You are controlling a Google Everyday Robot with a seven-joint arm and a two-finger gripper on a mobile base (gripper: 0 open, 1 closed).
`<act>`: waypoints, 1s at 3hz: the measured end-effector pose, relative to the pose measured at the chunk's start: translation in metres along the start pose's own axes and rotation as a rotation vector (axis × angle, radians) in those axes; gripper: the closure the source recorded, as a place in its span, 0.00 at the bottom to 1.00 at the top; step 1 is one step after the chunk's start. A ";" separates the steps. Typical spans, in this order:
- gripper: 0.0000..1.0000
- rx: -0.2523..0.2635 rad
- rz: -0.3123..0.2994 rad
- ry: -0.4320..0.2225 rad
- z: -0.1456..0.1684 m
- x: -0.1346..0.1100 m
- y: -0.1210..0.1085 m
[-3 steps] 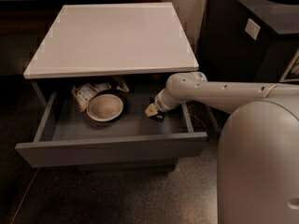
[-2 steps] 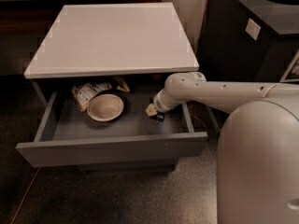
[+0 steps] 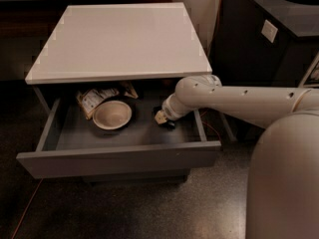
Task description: Pick rxbar blueberry from top drawer and place on counter
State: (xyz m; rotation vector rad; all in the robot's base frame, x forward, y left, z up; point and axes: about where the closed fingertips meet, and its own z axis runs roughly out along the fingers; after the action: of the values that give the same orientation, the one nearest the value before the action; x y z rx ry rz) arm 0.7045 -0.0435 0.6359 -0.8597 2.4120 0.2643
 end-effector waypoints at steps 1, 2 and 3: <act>1.00 -0.047 -0.090 -0.073 -0.048 -0.019 0.039; 1.00 -0.081 -0.136 -0.111 -0.072 -0.028 0.060; 1.00 -0.104 -0.172 -0.139 -0.095 -0.034 0.078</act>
Offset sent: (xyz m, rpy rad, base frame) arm -0.0740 0.0471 0.1066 0.0926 -0.1290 0.2211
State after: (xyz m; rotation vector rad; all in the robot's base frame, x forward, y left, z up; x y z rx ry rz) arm 0.6353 0.0009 0.7332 -1.0529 2.1965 0.3727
